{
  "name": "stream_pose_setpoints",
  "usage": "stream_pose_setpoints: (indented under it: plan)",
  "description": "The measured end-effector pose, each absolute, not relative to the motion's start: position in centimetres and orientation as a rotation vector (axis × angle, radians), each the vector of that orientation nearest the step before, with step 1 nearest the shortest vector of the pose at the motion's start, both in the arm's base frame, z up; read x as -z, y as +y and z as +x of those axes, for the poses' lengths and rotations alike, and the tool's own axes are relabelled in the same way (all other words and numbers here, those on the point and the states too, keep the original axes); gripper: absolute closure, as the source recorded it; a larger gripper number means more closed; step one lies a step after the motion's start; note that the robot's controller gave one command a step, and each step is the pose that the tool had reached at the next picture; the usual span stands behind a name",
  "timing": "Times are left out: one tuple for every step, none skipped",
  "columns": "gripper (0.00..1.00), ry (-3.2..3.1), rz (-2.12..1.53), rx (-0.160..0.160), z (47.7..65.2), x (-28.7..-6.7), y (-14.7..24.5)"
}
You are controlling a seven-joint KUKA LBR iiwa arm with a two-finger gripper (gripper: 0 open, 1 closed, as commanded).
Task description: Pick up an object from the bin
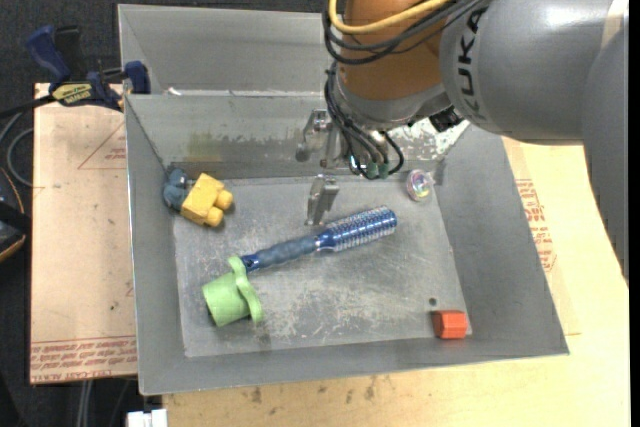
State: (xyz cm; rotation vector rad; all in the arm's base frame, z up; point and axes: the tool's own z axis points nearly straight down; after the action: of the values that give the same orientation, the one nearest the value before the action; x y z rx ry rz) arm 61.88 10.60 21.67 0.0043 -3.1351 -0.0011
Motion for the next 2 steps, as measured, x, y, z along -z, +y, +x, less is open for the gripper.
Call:
stream_pose_setpoints:
  plan:
    - [0.00, -3.120, 0.447, 0.008, 59.2, -7.6, 4.1]
    - [0.00, -3.106, 0.513, 0.001, 59.4, -10.2, 3.1]
